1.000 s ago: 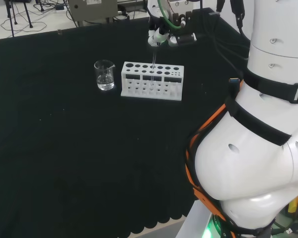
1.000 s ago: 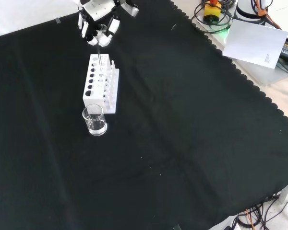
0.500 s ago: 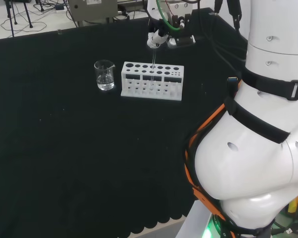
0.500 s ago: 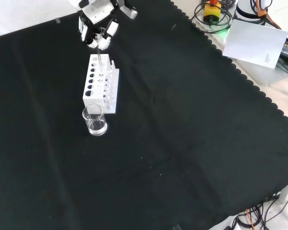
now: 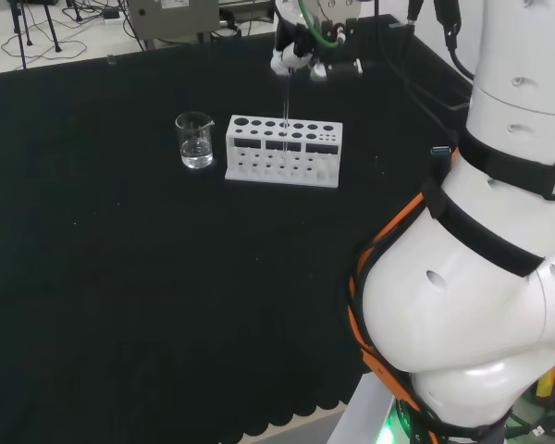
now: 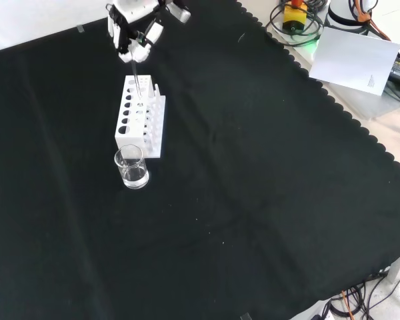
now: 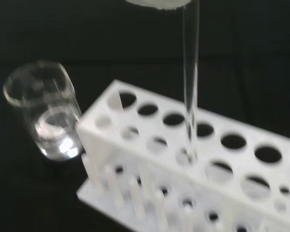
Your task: Take the glass rod from the white test tube rack.
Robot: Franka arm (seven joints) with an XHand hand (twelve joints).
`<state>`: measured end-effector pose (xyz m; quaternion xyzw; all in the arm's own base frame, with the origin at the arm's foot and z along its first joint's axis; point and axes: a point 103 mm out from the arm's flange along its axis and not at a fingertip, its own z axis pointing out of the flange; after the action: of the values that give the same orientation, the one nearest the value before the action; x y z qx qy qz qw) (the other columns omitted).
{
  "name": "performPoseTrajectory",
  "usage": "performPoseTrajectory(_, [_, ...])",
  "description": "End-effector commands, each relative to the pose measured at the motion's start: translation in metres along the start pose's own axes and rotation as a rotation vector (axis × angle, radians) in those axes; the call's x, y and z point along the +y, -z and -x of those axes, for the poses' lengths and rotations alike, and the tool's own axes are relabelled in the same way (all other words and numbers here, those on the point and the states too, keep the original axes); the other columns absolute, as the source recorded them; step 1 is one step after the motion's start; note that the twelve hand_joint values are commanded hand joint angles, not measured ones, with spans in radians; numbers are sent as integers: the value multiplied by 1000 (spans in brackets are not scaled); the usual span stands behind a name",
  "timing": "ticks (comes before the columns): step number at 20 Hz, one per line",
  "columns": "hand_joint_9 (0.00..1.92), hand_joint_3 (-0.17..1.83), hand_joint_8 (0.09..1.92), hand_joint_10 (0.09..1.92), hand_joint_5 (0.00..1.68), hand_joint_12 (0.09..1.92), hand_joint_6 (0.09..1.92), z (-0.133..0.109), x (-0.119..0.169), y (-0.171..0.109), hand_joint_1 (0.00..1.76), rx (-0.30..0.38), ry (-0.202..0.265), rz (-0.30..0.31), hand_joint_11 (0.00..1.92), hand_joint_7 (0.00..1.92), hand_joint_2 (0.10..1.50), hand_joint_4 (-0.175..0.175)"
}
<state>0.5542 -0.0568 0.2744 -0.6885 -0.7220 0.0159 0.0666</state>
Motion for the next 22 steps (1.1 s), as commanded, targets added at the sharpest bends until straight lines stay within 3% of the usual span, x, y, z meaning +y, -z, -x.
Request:
performPoseTrajectory(1, [1694,-175,1056,665,1184,790,408,-23,0,37,1298,30,50,98,1141,1163,1125,-175])
performPoseTrajectory(16, [1727,-175,1043,620,1224,777,308,-46,-30,81,1303,7,46,110,1168,1165,1120,-175])
performPoseTrajectory(22, [1735,-175,1043,615,1229,774,296,-50,-37,88,1303,15,70,130,1174,1165,1120,-175])
